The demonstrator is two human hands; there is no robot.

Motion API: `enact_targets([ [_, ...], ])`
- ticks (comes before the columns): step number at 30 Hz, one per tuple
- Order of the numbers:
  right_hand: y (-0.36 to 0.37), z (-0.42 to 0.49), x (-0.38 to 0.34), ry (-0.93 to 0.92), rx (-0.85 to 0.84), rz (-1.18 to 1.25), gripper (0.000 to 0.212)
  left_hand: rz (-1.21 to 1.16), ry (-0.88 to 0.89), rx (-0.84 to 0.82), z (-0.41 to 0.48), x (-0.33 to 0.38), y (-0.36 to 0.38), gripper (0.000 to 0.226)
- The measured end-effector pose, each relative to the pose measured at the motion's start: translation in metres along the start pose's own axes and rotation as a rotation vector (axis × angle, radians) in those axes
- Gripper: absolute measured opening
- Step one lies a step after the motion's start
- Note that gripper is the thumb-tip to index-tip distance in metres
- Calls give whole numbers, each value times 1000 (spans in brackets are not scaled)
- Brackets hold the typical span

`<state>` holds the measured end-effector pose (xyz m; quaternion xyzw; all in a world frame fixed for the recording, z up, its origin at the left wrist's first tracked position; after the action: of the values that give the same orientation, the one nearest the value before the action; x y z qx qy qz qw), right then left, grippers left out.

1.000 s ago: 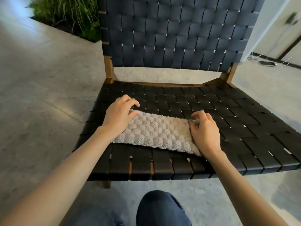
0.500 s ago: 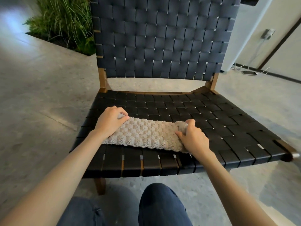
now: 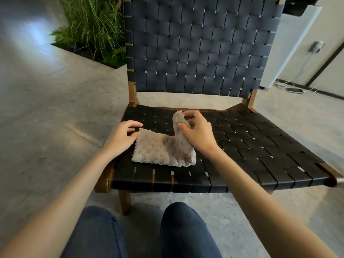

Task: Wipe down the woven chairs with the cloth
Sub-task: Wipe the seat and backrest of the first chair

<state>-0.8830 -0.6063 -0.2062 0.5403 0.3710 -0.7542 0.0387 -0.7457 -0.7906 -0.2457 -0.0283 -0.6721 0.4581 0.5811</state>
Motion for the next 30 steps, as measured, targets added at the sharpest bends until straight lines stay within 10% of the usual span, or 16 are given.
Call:
enact_targets([
  [5,80,-19,-16,54,-426,30,39,195,-46,58,-23,-20,-18,41],
  [9,73,-9,-19,-233,-228,-303,36,162,-171,27,-33,-39,-14,41],
  [14,119,-17,38,7,-594,-547,69,192,-182,10,-30,-44,-11,43],
  [30,192,127,65,-16,-383,-599,56,225,-298,-49,81,-86,12,49],
])
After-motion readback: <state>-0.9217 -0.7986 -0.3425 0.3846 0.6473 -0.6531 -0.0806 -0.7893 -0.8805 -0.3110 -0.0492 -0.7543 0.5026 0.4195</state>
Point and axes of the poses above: each hand's wrist, its own z-axis towards the middle knuckle, its own y-axis out of the palm, x = y × z, the point moved 7 cm from there along z, towards the middle knuckle, and after that the axes turned 1 degree about y, right-handed, at the moved point
